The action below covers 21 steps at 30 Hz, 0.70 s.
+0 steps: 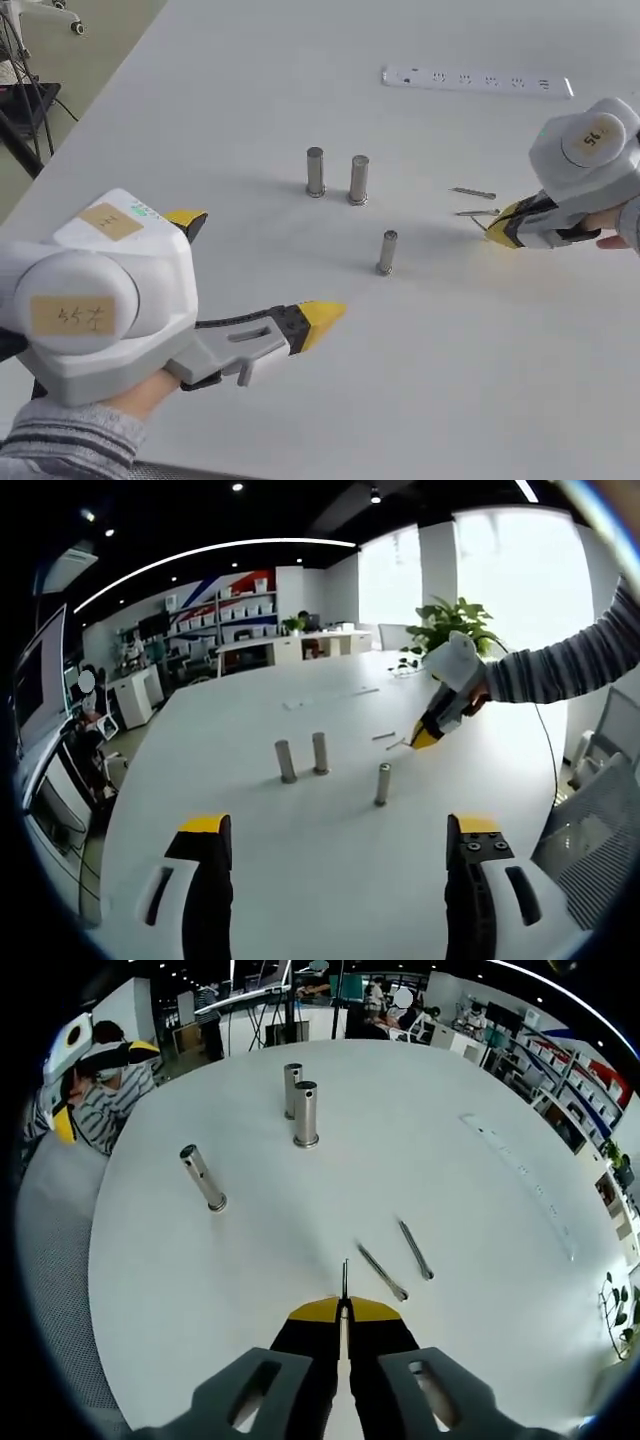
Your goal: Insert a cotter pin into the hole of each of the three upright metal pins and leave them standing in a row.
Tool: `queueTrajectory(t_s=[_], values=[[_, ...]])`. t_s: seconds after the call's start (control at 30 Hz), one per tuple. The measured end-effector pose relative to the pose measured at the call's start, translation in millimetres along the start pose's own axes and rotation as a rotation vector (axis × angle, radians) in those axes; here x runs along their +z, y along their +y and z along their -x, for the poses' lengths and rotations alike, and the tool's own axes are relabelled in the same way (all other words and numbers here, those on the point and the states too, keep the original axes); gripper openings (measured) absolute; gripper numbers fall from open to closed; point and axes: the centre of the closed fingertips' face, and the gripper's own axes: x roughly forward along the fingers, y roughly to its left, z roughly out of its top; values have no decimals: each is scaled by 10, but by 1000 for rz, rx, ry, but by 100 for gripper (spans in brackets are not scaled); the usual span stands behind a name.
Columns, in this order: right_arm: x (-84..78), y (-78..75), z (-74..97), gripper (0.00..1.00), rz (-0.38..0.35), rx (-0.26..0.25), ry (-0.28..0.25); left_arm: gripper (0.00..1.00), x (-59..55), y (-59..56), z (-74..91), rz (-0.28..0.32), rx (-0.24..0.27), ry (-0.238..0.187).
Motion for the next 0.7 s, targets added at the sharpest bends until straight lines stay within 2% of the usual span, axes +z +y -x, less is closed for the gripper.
queueTrajectory(t_s=[0.1, 0.23, 0.33, 0.5, 0.57, 0.7], values=[[31, 25, 74, 0, 34, -24, -15, 83, 1, -12, -4, 0, -7, 0], [134, 127, 168, 0, 62, -23, -60, 79, 55, -54, -19, 7, -27, -27], [267, 283, 245, 0, 85, 6, -113, 75, 89, -91, -43, 14, -44, -36], [503, 496, 372, 0, 157, 17, -189, 67, 111, -148, -91, 34, -76, -26], [576, 568, 414, 0, 176, 20, -211, 64, 132, -174, -100, 50, -86, -35], [737, 730, 498, 0, 266, 21, -253, 60, 174, -234, -131, 75, -112, -42]])
